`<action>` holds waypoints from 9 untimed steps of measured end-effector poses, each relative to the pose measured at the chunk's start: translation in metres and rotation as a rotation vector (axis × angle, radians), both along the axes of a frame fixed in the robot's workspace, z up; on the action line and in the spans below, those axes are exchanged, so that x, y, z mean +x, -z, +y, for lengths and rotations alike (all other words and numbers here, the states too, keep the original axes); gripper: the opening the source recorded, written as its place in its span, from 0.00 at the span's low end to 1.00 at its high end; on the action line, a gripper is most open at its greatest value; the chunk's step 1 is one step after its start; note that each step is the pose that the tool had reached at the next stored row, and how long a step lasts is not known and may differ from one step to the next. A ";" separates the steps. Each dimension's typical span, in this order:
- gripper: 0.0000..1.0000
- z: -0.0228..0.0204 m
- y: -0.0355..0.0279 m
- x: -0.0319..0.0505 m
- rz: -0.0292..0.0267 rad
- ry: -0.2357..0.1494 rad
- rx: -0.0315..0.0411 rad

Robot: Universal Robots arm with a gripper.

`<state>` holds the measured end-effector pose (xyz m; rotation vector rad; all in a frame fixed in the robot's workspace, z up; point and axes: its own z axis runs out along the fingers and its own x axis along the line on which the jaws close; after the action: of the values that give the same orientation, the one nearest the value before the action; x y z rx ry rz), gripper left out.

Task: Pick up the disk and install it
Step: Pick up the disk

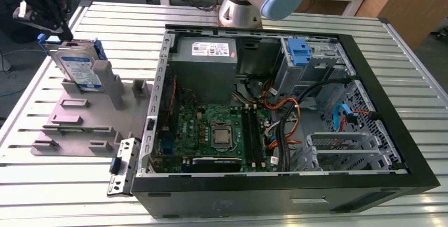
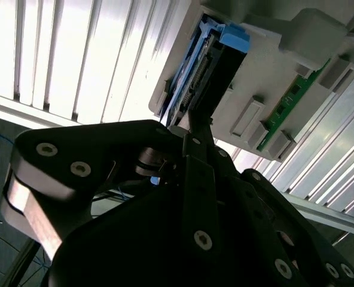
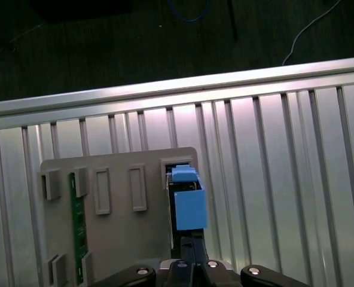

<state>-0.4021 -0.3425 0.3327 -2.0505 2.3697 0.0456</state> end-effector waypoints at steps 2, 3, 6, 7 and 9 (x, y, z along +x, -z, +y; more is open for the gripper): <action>0.11 0.0001 0.0000 0.0000 0.0000 0.000 0.0004; 0.11 0.0001 0.0000 0.0000 0.0000 0.000 0.0005; 0.11 0.0002 0.0000 0.0000 0.0001 0.000 0.0006; 0.11 0.0002 0.0000 0.0000 0.0001 0.000 0.0007; 0.11 0.0002 0.0000 0.0000 0.0001 0.000 0.0008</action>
<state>-0.4021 -0.3423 0.3327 -2.0501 2.3693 0.0466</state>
